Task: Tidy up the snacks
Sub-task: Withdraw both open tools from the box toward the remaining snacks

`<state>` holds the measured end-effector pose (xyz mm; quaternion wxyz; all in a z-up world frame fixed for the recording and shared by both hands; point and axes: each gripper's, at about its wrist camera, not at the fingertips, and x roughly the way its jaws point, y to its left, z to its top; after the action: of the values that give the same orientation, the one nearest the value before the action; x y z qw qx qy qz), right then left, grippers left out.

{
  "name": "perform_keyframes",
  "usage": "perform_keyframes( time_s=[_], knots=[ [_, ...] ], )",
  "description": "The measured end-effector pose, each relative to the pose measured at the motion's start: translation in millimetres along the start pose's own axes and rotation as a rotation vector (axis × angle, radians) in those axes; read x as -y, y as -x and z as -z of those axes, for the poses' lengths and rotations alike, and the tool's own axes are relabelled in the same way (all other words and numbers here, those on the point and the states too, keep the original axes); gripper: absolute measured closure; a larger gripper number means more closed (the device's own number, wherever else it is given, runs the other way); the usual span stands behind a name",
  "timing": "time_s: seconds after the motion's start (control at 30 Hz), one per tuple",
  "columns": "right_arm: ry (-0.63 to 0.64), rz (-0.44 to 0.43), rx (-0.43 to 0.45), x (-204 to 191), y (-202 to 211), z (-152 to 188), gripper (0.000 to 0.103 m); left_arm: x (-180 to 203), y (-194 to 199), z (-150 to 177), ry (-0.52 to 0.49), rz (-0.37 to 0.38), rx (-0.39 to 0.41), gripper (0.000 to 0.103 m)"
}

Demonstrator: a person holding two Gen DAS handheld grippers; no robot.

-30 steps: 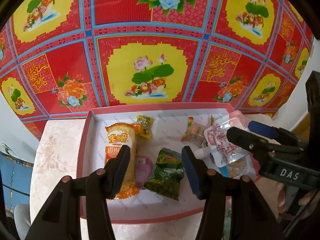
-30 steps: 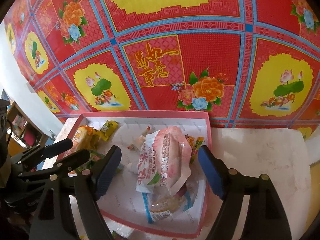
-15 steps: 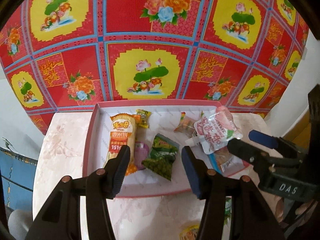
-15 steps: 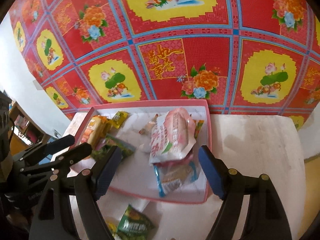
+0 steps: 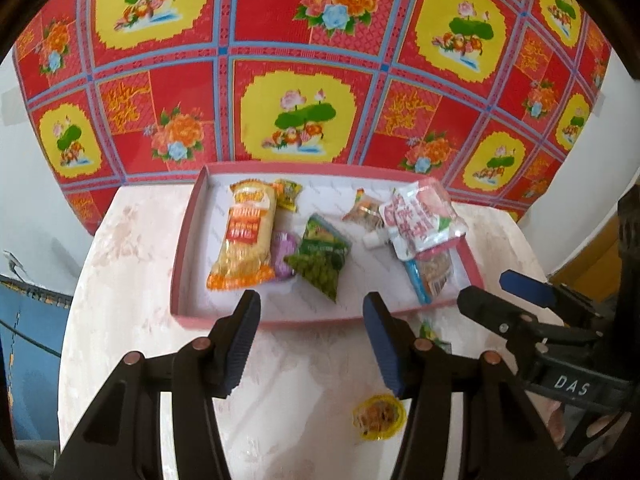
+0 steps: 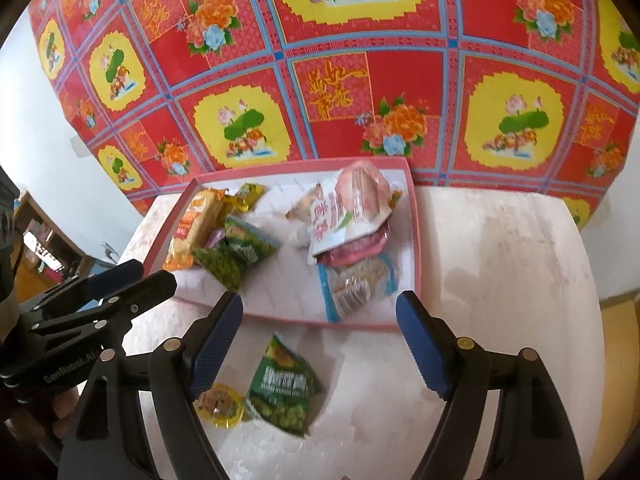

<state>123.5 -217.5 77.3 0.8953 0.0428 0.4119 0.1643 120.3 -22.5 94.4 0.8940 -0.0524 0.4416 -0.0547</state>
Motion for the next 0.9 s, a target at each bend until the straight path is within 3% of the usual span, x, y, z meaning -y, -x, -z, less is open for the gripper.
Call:
perform_keyframes(
  time_s=[0.9],
  knots=[
    [-0.094,0.013,-0.06,17,14,50,0.022,18,3,49,-0.02,0.035,-0.093,0.046]
  ],
)
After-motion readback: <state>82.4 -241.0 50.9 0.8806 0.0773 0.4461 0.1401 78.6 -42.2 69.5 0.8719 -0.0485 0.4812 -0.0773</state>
